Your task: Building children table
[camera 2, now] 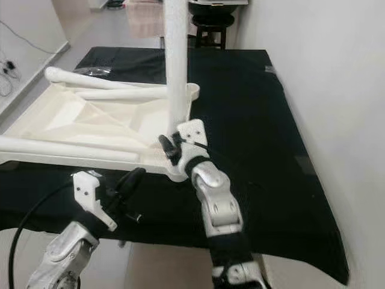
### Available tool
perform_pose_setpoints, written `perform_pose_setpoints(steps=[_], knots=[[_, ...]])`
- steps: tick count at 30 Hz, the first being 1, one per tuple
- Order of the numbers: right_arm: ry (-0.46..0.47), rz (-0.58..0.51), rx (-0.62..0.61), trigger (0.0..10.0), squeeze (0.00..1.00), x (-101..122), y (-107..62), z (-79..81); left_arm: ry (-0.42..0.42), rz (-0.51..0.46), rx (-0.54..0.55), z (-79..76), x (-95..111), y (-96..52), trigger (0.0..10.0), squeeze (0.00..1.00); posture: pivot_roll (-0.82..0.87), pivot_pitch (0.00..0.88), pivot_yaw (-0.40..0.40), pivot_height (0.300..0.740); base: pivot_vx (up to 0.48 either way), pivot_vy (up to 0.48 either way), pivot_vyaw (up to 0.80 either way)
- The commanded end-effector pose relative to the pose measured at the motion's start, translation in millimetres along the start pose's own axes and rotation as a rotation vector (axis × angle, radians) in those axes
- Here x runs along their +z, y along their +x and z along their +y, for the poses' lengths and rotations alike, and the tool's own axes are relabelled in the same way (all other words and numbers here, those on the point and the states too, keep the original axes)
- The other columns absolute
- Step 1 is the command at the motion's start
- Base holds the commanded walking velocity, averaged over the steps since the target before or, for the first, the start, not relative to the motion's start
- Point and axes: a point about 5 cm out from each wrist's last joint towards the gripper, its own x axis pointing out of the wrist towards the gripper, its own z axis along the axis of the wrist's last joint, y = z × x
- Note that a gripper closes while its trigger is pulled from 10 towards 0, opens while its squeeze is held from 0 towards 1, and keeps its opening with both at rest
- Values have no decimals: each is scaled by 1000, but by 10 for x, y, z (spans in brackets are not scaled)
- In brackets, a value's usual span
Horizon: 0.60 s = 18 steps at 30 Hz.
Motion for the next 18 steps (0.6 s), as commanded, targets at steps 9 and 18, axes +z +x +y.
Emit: perform_pose_setpoints(steps=[9, 18], knots=[[31, 22, 42, 10000, 1000, 70, 93, -98, 2, 17, 5, 7, -20, -3, 10000, 0, 44, 112, -11, 740, 0, 0, 0], [-106, -120, 502, 10000, 0, 369, 139, -183, -2, 15, 1, -13, -20, -3, 10000, 0, 50, 112, -19, 740, 0, 0, 0]])
